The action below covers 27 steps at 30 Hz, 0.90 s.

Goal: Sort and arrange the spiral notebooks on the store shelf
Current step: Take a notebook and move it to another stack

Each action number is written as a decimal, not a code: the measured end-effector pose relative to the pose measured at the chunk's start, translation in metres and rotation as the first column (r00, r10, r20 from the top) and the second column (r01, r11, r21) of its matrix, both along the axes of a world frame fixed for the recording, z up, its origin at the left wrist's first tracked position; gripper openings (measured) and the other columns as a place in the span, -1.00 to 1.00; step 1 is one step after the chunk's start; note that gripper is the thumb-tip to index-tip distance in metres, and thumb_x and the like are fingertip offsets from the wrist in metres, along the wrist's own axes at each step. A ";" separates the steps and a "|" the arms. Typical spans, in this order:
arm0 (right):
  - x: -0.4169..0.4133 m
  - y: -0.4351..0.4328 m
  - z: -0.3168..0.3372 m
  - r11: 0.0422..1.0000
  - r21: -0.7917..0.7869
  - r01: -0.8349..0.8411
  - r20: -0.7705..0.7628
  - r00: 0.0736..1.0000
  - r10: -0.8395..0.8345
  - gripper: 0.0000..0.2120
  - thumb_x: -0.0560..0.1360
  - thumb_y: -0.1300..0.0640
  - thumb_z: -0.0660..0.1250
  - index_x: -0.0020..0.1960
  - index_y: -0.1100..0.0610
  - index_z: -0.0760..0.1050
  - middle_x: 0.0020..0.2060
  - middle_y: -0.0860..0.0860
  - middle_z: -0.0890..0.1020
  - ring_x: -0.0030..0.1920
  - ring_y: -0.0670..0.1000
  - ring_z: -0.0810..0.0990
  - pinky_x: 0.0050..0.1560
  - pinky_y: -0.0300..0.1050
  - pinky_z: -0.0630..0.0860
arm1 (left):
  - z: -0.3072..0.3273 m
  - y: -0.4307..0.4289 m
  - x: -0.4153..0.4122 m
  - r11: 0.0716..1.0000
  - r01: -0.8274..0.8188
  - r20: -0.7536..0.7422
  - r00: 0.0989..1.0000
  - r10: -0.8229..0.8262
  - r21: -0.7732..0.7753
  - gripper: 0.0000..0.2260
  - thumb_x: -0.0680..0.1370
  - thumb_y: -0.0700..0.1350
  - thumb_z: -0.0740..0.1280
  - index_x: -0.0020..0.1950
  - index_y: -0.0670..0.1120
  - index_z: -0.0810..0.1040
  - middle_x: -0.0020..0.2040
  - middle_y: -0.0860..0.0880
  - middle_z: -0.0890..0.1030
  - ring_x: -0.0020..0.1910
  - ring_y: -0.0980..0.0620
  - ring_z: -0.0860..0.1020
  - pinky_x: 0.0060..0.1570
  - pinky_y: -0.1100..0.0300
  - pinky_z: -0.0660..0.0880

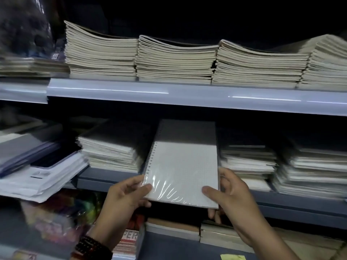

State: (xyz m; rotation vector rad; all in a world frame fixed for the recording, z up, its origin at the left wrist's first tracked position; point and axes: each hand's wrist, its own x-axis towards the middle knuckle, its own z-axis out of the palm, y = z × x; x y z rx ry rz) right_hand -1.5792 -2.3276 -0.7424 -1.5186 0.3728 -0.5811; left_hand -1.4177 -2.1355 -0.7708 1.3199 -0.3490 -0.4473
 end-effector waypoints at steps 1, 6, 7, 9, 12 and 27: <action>0.011 0.006 -0.001 1.000 0.005 0.005 0.010 1.000 -0.006 -0.61 0.52 0.34 0.41 0.26 0.03 0.47 -0.02 0.03 0.70 -0.46 0.20 0.51 -0.54 -0.12 0.38 | 0.002 0.006 0.007 1.000 -0.022 0.021 1.000 0.022 0.014 -0.78 0.49 -0.23 0.48 0.13 -0.16 0.68 0.07 -0.27 0.67 -0.28 -0.08 0.56 -0.12 0.05 0.55; 0.087 0.035 0.005 0.998 0.012 0.059 0.062 0.996 -0.060 -0.72 0.49 0.31 0.47 0.14 0.09 0.55 -0.11 0.04 0.69 -0.49 0.13 0.54 -0.57 -0.12 0.41 | 0.022 0.036 0.057 0.980 -0.192 0.138 0.973 0.183 0.056 -0.88 0.57 -0.19 0.43 0.07 -0.08 0.72 -0.01 -0.24 0.71 -0.16 -0.13 0.59 0.02 -0.09 0.56; 0.104 0.041 0.008 0.998 0.014 0.057 0.069 0.996 -0.058 -0.75 0.49 0.29 0.47 0.12 0.10 0.55 -0.12 0.05 0.69 -0.49 0.12 0.55 -0.56 -0.12 0.41 | 0.027 0.041 0.067 0.968 -0.248 0.163 0.957 0.239 0.041 -0.90 0.57 -0.20 0.43 0.05 -0.12 0.72 -0.05 -0.25 0.70 -0.19 -0.10 0.60 -0.03 -0.03 0.56; 0.138 0.050 0.012 0.999 0.002 0.033 0.073 0.997 -0.033 -0.80 0.50 0.25 0.48 0.09 0.14 0.54 -0.12 0.09 0.69 -0.49 0.10 0.57 -0.53 -0.13 0.42 | 0.038 0.049 0.091 0.927 -0.374 0.197 0.911 0.362 0.027 -0.90 0.56 -0.19 0.44 0.05 -0.17 0.69 -0.14 -0.17 0.69 -0.29 0.03 0.58 -0.15 0.13 0.54; 0.182 0.063 0.020 1.000 -0.005 -0.010 0.034 0.999 0.010 -0.77 0.52 0.16 0.47 0.07 0.24 0.50 -0.22 0.09 0.68 -0.47 0.09 0.57 -0.47 -0.12 0.44 | 0.053 0.064 0.127 0.891 -0.453 0.216 0.874 0.436 0.037 -0.85 0.59 -0.13 0.42 0.10 -0.17 0.65 -0.08 -0.10 0.65 -0.23 0.03 0.56 -0.13 0.12 0.58; 0.280 0.079 0.006 0.852 -0.522 0.024 -0.274 0.942 -0.194 -0.52 0.59 -0.07 0.23 -0.41 0.17 0.34 -0.47 0.03 0.43 -0.37 0.09 0.46 -0.31 -0.08 0.35 | 0.053 0.061 0.240 0.793 -0.509 0.393 0.840 0.374 0.334 -0.81 0.65 -0.17 0.21 -0.16 -0.15 0.41 -0.30 -0.11 0.42 -0.28 -0.05 0.43 -0.25 0.11 0.36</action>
